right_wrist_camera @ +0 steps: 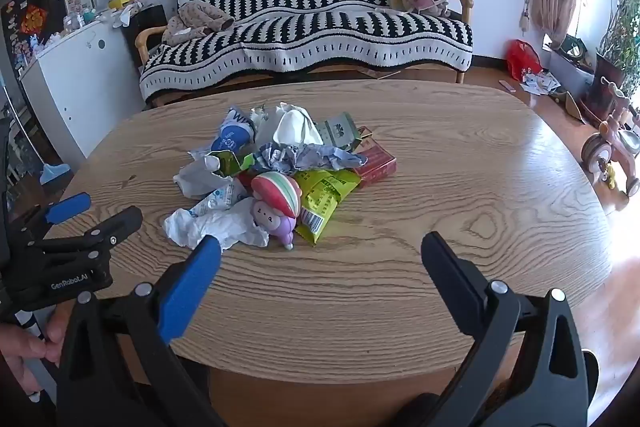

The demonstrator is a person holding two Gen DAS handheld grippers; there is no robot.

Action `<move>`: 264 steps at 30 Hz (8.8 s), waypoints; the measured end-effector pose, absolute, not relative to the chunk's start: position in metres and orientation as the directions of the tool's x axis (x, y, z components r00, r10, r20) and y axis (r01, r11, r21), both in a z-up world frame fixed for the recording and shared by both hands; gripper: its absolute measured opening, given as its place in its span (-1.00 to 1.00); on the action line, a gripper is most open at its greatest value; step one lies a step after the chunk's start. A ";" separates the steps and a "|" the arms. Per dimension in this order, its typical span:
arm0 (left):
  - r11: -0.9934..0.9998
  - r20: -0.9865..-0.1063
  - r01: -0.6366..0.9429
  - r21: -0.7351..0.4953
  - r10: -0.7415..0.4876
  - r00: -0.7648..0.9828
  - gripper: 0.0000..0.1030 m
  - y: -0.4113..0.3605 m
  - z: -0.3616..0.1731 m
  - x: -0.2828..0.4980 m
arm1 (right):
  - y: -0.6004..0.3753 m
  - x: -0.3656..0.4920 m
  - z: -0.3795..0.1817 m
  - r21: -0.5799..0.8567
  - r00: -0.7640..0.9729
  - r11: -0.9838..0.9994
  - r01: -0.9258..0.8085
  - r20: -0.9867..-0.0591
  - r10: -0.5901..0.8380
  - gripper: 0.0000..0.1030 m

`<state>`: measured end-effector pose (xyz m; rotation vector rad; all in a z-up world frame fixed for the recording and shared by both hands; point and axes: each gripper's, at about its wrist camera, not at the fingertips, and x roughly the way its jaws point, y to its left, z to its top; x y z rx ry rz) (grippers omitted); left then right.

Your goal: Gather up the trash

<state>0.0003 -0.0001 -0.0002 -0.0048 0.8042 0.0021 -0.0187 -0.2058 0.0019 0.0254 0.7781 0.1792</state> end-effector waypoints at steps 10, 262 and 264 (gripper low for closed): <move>1.000 -0.719 -0.011 -0.004 0.005 0.695 0.90 0.002 0.001 0.000 | -0.206 -0.019 0.002 0.093 0.694 0.984 -0.153 -0.699 0.174 0.89; 0.887 -0.764 0.460 -0.030 -0.317 0.561 -0.62 -0.123 -0.049 0.049 | -0.320 0.067 -0.053 0.293 0.585 0.956 -0.012 -0.773 0.244 -0.10; 0.878 -0.760 0.477 -0.037 -0.335 0.557 -0.62 -0.139 -0.048 0.049 | -0.344 0.053 -0.051 0.277 0.598 0.961 0.014 -0.772 0.214 -0.10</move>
